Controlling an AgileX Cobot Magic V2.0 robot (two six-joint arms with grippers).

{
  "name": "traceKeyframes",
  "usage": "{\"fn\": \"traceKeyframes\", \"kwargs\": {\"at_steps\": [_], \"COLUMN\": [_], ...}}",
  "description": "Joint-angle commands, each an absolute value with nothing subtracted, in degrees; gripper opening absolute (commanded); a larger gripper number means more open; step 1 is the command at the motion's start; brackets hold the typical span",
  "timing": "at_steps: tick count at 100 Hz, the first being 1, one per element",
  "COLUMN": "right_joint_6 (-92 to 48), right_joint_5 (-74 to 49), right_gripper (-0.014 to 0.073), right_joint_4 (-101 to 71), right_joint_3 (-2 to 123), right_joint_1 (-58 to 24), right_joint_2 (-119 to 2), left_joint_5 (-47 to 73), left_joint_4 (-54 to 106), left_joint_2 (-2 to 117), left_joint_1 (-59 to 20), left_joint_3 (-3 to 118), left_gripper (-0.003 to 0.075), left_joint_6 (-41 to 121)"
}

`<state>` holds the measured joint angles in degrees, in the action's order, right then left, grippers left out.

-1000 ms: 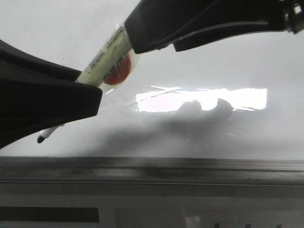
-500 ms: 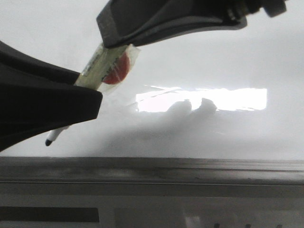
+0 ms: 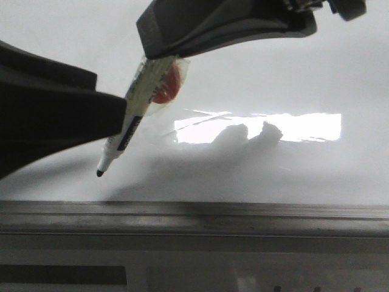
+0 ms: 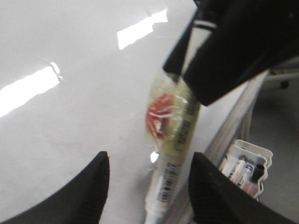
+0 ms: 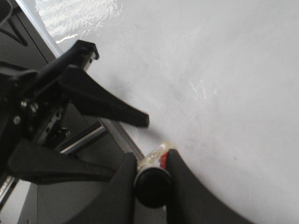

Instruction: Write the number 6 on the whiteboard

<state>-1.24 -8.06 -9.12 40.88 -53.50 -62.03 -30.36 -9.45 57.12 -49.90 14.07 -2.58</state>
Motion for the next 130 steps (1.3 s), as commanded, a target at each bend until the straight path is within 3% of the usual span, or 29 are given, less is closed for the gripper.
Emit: {"fn": "traceKeyframes", "kwargs": {"at_steps": [1, 24, 64, 130], "right_joint_6": [-1.9, -1.9, -1.9, -1.9], "right_joint_5": [-5.3, -8.3, -6.5, -9.0], "right_gripper": [-0.0069, -0.0069, -0.0069, -0.007], "right_joint_4": [-9.8, -9.8, -8.0, -9.5], "right_joint_3": [42.7, 47.7, 56.6, 52.9], "right_joint_1": [-51.5, -46.8, -38.2, -43.9], "right_joint_2": [-61.2, -61.3, -65.8, -70.3], "left_joint_5": [-32.5, -21.4, -18.8, -18.9], "left_joint_4": [-5.5, -3.3, -3.3, -4.6], "left_joint_2": [53.9, 43.7, 40.1, 40.1], "left_joint_1": [-48.9, -44.1, -42.3, -42.3], "left_joint_3": [15.4, 15.4, 15.4, 15.4], "left_gripper": [0.0407, 0.0407, 0.0383, 0.0383], "left_joint_6": [-2.8, -2.7, -2.7, -2.6]}}
